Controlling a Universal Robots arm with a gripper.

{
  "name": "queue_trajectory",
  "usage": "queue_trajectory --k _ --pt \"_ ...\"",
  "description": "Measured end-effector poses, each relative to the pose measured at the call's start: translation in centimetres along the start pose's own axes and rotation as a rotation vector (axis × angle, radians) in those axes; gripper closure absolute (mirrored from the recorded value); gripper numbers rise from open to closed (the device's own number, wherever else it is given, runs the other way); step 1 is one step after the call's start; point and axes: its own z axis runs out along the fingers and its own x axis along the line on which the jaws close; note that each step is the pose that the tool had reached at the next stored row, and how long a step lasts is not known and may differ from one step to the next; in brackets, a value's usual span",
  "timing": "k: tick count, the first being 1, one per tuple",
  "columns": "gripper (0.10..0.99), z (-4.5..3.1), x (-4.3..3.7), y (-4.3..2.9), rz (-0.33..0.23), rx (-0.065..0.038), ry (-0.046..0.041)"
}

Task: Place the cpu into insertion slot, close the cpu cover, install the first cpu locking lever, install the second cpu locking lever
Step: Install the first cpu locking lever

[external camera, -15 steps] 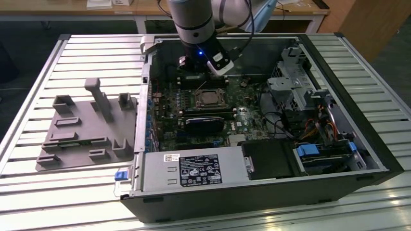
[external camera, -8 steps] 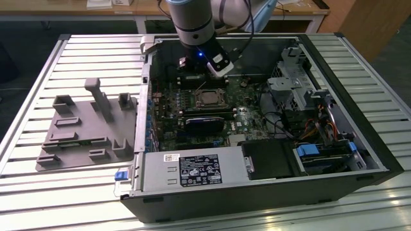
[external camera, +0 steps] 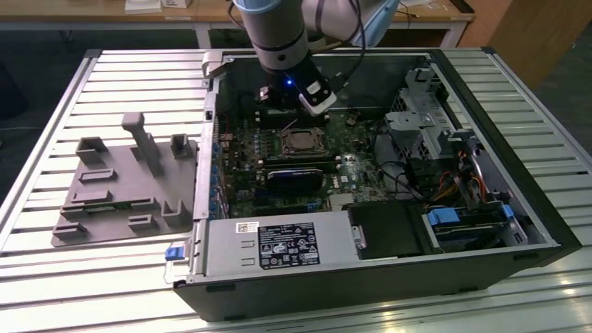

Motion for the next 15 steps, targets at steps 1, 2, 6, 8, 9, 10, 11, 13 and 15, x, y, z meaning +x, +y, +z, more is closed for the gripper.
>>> queue_trajectory --k 1,2,6,8,9,10,11,13,15 --pt "0.984 0.07 0.01 -0.02 0.000 0.000 -0.0004" --pt "0.984 0.13 0.02 -0.04 0.000 0.001 -0.0006" --pt "0.984 0.29 -0.03 -0.08 0.001 0.005 -0.0013" --pt "0.984 0.33 -0.09 -0.06 0.001 0.010 -0.0015" --pt "0.984 0.35 -0.13 -0.04 0.001 0.012 -0.0016" --pt "0.984 0.37 -0.16 -0.02 0.001 0.015 -0.0017" --pt "0.984 0.39 -0.19 0.01 0.001 0.017 -0.0019" --pt "0.984 0.47 -0.24 0.19 0.001 0.023 -0.0020" --pt "0.984 0.56 -0.25 0.44 0.000 0.028 -0.0020"
